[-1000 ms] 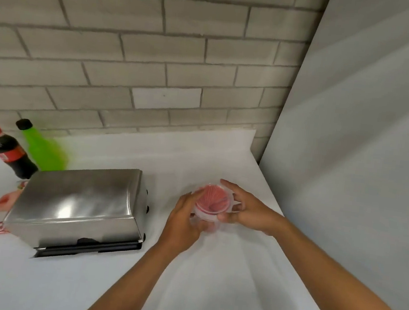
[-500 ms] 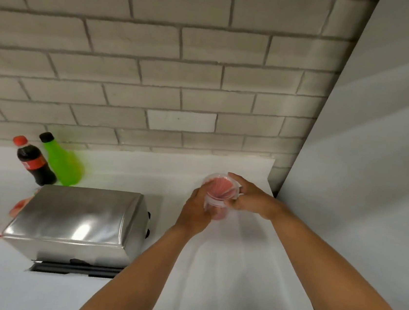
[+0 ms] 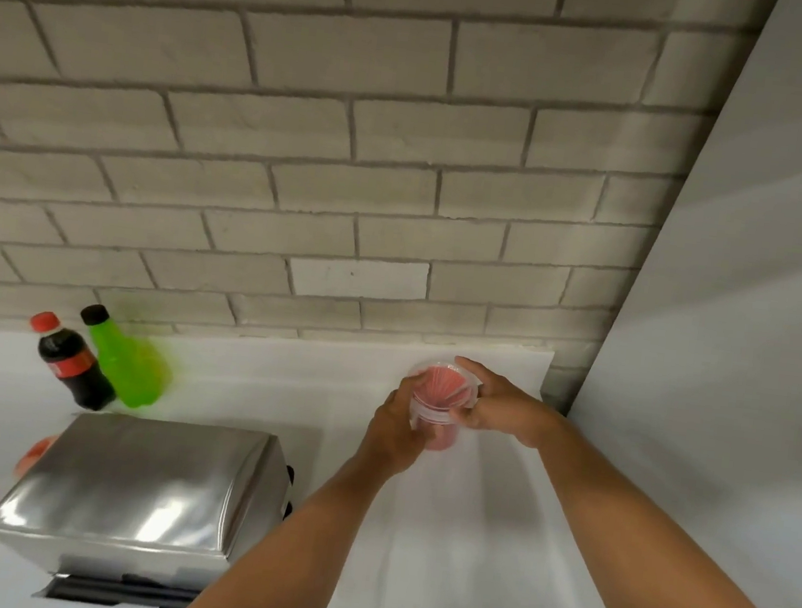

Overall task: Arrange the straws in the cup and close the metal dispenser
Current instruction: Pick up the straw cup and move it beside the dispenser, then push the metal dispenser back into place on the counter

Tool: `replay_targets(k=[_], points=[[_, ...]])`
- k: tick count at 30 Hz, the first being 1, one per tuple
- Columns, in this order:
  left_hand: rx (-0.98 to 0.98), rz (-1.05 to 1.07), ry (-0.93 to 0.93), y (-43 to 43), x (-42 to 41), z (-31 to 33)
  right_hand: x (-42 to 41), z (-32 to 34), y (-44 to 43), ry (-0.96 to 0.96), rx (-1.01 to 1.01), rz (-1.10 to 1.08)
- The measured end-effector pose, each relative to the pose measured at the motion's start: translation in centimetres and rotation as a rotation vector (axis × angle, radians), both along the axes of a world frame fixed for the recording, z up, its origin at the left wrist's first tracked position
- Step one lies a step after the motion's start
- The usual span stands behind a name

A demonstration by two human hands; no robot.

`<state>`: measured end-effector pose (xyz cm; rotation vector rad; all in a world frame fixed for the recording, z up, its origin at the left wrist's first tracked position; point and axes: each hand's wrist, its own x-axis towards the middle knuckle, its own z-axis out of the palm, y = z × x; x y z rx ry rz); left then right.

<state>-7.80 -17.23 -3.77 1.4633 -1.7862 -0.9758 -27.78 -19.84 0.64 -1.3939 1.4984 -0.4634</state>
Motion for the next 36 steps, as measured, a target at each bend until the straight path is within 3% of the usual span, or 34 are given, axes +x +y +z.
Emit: replay_targets(k=[9, 16, 20, 25, 30, 36], points=[[0.065, -0.060, -0.029, 0.7, 0.7, 1.1, 0.7, 1.1, 0.5, 0.111, -0.044, -0.022], [0.157, -0.144, -0.172, 3.8, 5.8, 7.6, 3.9, 5.3, 3.5, 0.174, -0.300, -0.060], [0.129, -0.106, -0.167, 5.8, 11.5, 12.0, 8.4, 8.3, 6.2, 0.133, -0.368, 0.048], [0.046, -0.065, -0.311, 9.5, 20.4, 14.4, 15.4, 9.9, 9.6, 0.206, -0.346, 0.268], [-0.044, -0.030, -0.588, 13.1, 29.2, 13.9, 22.4, 9.3, 12.5, 0.252, -0.302, 0.447], [-0.087, -0.021, -0.657, 15.1, 36.2, 10.4, 26.8, 7.9, 14.8, 0.437, -0.313, 0.547]])
